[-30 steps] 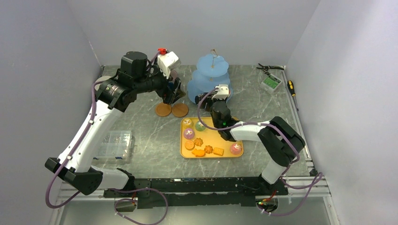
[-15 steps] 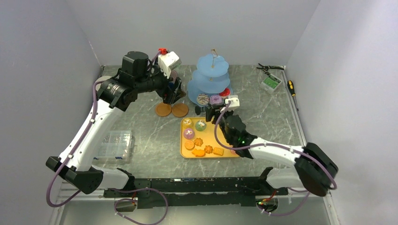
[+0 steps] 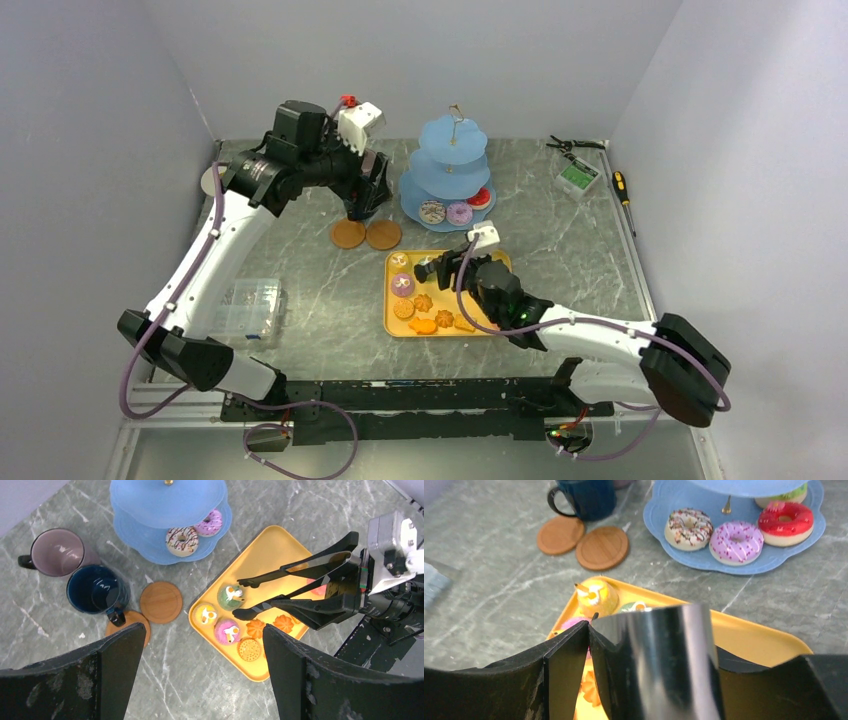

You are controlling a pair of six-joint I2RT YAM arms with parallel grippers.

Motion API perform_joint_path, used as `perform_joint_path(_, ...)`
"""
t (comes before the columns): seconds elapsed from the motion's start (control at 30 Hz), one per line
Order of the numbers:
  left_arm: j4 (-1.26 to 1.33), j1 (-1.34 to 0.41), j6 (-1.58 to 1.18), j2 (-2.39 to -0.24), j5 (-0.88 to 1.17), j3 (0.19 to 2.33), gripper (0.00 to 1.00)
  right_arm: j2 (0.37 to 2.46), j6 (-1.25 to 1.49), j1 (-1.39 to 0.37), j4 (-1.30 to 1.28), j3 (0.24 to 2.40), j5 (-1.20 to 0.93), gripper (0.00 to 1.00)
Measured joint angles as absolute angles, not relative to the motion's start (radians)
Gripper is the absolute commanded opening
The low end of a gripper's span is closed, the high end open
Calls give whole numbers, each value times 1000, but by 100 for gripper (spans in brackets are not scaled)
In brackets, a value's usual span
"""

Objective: Serve the afternoon tea

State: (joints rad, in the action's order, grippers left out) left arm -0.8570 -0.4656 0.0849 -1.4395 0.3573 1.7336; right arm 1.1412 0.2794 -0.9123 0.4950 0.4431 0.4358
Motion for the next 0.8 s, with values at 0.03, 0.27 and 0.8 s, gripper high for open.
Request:
perform_joint_path(0.03, -863, -458, 83, -1446, 352, 1739, 93, 1160, 278, -913, 495, 443, 435, 63)
perform_joint_path(0.27, -899, -404, 81, -1456, 340, 1744, 93, 1272, 241, -913, 506, 483, 425, 59)
perform_joint_path(0.8, -903, -396, 85, -1455, 348, 1721, 93, 1282, 191, -913, 516, 508, 421, 35)
